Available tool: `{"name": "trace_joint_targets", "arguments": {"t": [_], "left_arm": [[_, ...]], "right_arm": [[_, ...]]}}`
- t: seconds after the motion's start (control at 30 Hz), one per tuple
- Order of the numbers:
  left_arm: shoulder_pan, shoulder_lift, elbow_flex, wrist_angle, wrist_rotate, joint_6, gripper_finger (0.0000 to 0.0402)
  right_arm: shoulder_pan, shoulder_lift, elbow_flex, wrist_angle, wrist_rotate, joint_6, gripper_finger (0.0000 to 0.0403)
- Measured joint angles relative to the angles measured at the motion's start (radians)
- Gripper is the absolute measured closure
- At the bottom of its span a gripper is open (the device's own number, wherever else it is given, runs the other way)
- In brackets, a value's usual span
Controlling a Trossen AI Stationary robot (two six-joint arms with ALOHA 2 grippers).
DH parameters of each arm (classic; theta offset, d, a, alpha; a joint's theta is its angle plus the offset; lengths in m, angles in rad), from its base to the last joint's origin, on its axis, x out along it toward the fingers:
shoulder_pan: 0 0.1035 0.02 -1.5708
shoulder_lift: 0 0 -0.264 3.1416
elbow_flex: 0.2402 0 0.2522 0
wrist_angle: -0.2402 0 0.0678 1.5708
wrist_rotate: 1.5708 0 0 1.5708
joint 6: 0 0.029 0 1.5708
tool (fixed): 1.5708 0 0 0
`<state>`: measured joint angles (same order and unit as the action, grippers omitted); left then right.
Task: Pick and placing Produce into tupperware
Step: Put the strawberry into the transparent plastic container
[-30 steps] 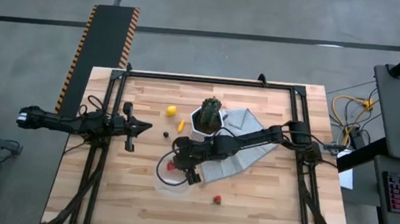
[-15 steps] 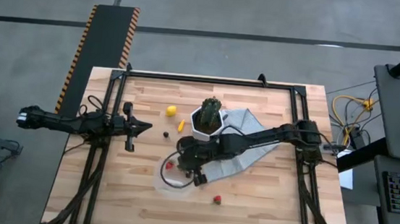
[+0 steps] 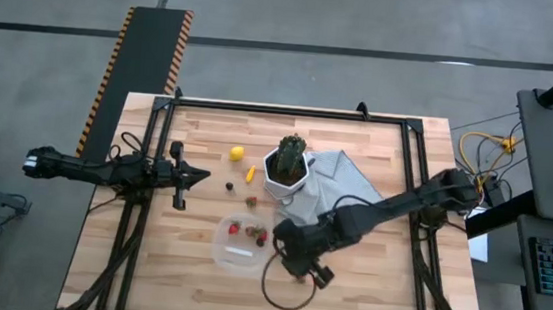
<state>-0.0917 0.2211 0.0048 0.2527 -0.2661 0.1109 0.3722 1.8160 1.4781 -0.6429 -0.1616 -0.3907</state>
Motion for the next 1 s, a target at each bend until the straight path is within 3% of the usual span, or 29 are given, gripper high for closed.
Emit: {"name": "trace_joint_targets", "arguments": {"t": [0.47,1.0], "left_arm": [[0.000,-0.001,0.000,0.001,0.000,0.000,0.0402],[0.000,0.005,0.000,0.000,0.000,0.000,0.0402]], "right_arm": [[0.046,0.025,-0.148,0.075,-0.058,0.027,0.0336],[0.070,0.059,-0.176,0.177,-0.082,0.058,0.0317]]}}
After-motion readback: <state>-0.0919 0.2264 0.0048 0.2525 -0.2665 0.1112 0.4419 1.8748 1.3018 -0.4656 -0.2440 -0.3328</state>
